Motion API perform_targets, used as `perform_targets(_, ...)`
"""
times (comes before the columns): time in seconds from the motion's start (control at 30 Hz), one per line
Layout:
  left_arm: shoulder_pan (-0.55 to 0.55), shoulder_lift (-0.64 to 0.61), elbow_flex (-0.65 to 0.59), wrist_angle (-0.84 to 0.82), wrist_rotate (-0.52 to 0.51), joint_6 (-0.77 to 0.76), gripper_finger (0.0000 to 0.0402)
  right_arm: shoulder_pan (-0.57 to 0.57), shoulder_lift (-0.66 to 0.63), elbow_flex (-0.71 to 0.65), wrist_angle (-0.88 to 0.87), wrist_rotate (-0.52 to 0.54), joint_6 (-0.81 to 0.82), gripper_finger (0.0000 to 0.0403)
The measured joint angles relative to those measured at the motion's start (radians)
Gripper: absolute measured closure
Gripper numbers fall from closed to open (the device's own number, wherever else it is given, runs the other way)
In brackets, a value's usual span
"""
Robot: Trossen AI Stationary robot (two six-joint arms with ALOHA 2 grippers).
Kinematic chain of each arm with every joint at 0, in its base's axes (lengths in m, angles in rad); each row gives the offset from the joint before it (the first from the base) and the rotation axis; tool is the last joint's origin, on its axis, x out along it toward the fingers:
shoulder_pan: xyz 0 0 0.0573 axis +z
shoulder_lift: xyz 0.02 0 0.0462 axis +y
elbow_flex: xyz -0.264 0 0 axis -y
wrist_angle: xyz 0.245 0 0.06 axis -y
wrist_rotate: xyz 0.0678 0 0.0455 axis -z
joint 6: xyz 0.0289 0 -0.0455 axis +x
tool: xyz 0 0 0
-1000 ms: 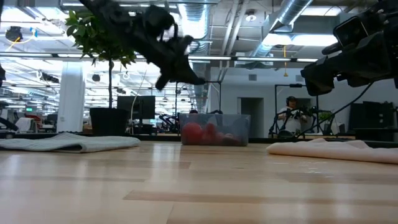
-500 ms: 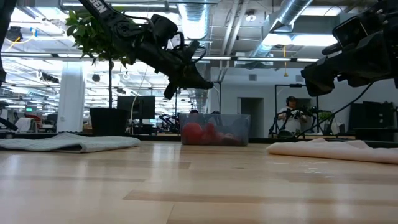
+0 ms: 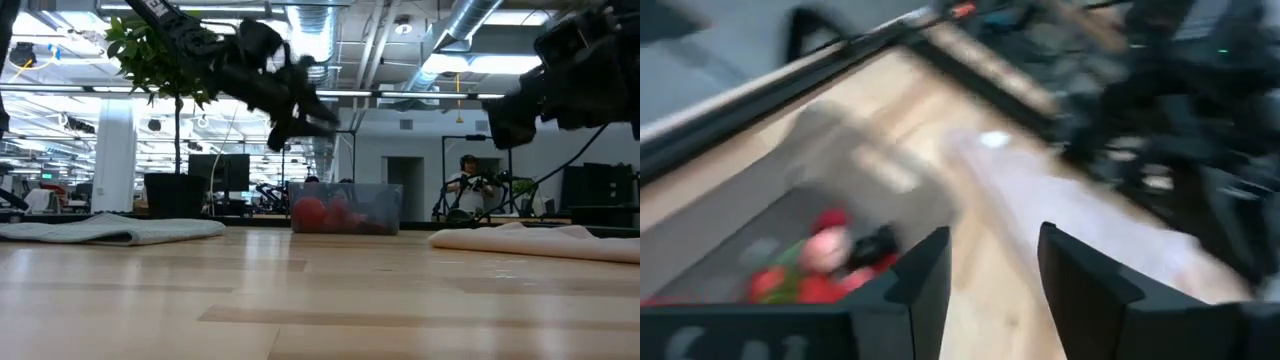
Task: Pick and placing Produce into tupperware
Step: Return to Home Position
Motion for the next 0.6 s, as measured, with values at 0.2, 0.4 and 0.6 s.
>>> perform_targets(0.2, -0.084, -0.144, 0.0, -0.035, 0.198, 0.119, 0.026, 0.0, -0.003, 0.0, 0.174, -0.096, 0.047, 0.0159)
perform_targets(0.4, -0.298, -0.351, -0.033, -0.113, 0.042, 0.29, 0.026, 0.001, -0.003, 0.0, 0.205, -0.163, 0.12, 0.0159)
perform_targets(0.6, -0.571, -0.53, -0.218, -0.091, -0.182, 0.37, 0.026, 0.018, -0.02, 0.0, 0.221, -0.162, 0.132, 0.0159)
